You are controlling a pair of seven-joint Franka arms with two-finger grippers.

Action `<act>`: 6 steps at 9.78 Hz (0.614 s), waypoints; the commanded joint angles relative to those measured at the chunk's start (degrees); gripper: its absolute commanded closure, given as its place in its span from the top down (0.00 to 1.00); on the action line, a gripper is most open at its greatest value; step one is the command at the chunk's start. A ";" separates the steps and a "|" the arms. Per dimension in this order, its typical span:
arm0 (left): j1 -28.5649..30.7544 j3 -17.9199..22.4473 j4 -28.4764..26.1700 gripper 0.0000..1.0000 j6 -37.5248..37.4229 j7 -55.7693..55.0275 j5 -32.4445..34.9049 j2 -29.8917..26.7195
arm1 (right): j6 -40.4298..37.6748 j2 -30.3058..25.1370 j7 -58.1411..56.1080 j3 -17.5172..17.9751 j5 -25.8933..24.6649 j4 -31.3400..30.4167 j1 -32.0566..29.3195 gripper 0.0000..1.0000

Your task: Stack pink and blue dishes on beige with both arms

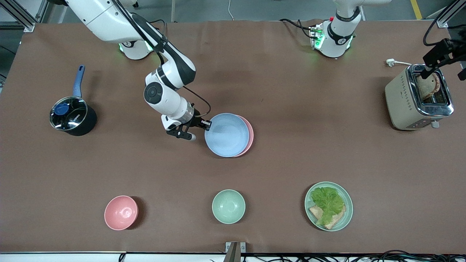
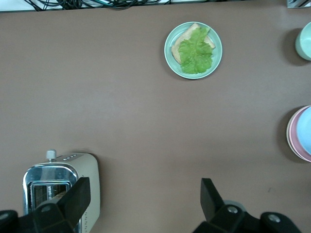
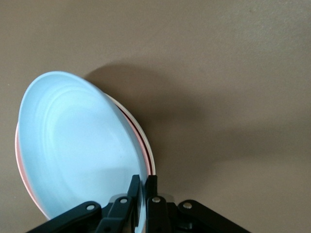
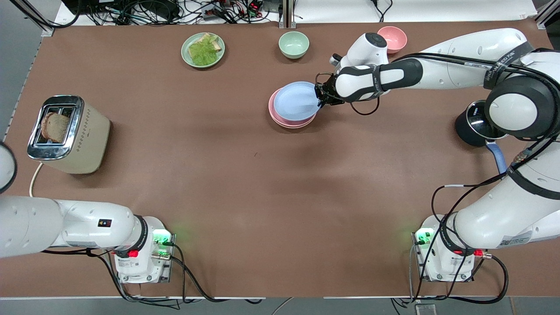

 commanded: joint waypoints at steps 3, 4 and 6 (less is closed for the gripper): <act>0.19 -0.79 6.45 1.00 -7.46 -0.84 0.54 5.40 | -7.40 -6.85 1.26 0.25 -4.05 0.08 -3.89 1.00; 1.15 -1.41 6.36 1.00 -7.46 -1.02 0.46 5.14 | -15.99 -12.38 1.08 0.07 -5.27 0.70 -6.70 1.00; 1.16 -1.68 5.23 1.00 -7.29 -1.46 0.54 4.87 | -30.78 -21.28 0.82 -4.98 -12.55 2.89 -9.36 1.00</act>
